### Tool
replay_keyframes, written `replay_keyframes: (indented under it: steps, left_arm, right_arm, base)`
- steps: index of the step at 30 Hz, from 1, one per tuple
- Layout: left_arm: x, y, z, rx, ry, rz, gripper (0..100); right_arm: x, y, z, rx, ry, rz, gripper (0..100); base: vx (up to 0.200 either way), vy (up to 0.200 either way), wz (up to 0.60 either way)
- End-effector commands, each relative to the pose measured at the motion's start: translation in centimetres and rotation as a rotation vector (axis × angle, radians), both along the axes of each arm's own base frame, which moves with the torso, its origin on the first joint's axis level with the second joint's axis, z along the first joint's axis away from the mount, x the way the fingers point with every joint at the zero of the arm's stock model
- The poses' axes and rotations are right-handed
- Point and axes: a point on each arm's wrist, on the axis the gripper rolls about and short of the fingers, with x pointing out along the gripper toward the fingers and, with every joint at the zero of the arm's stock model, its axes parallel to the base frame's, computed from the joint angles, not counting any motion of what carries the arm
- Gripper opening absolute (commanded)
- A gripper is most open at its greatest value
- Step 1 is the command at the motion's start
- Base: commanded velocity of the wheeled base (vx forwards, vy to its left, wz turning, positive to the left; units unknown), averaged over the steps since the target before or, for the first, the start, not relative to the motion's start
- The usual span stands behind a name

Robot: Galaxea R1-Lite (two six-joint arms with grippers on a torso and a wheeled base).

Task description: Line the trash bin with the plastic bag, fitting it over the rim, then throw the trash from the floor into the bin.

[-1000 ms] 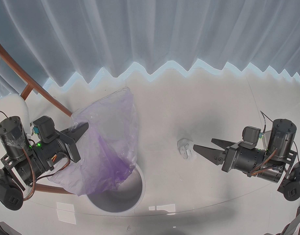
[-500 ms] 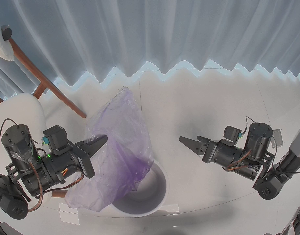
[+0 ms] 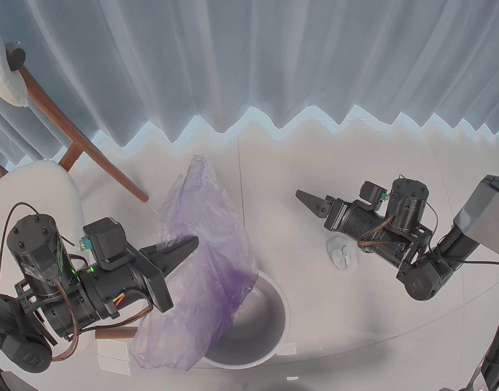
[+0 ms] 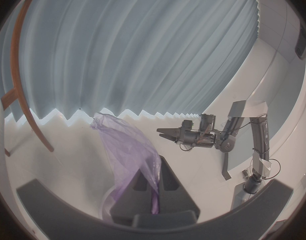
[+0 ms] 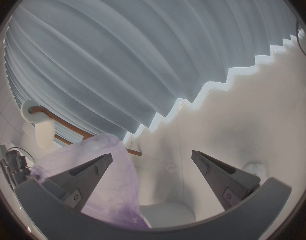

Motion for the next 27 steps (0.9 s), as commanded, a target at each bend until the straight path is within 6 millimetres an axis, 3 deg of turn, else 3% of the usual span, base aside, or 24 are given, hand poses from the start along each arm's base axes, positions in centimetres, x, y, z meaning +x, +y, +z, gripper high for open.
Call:
replay_keyframes:
  steps: [1,5,14,27]
  left_arm:
    - [-0.5,-1.2,-0.6,0.013,0.020,-0.055,0]
    - [-0.9,-1.8,-1.0,0.011,0.019,-0.089,0]
    - [-2.7,-3.4,-4.5,0.024,0.033,-0.199,0]
    - [-3.3,-4.2,-4.7,0.016,0.021,-0.243,0]
  right_arm:
    - [0.3,-0.4,-2.0,-0.045,0.044,-0.037,100]
    - [0.5,-0.3,-3.3,-0.075,0.060,-0.043,100]
    - [1.2,1.3,-7.2,-0.108,0.020,-0.028,100]
    - [1.8,1.9,-8.2,-0.099,-0.005,-0.020,100]
  base:
    - [0.000,0.000,0.00]
    - [0.000,0.000,0.00]
    - [0.000,0.000,0.00]
    - [0.000,0.000,0.00]
